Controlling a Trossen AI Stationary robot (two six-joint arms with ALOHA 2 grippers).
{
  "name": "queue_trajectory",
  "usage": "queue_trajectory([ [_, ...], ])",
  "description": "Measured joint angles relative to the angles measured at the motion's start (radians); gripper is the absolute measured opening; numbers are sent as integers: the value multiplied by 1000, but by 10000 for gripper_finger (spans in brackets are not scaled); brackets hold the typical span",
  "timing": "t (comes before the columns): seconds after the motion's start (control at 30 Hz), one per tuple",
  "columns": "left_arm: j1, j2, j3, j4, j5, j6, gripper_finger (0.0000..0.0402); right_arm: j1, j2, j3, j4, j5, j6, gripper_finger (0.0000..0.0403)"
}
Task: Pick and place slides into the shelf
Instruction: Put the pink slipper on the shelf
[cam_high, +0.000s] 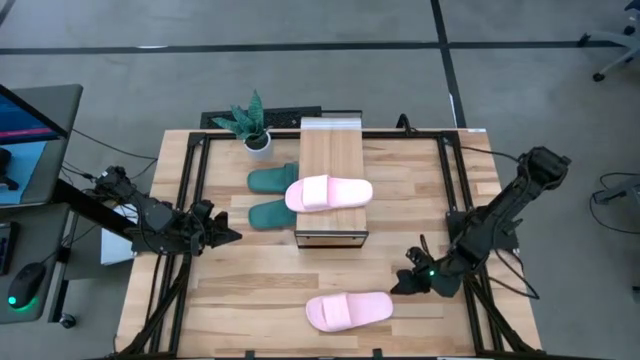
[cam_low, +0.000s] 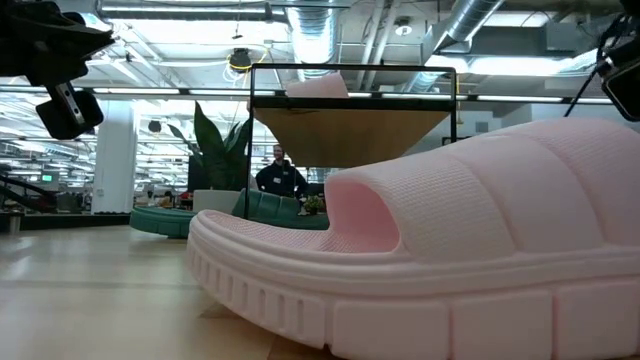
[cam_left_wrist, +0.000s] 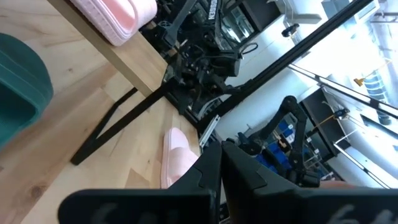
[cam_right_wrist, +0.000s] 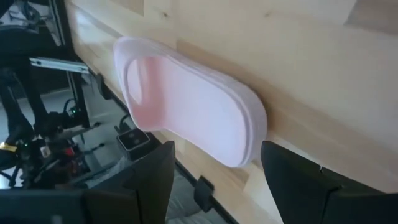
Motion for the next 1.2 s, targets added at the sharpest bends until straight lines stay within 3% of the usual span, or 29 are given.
queue_trajectory([
  [0.53, 0, 0, 0, -1, 2, 0, 0, 0, 231, 1, 214, -129, 20, 230],
  [1.2, 0, 0, 0, -1, 3, 0, 0, -10, 427, 4, 477, -156, 32, 230],
])
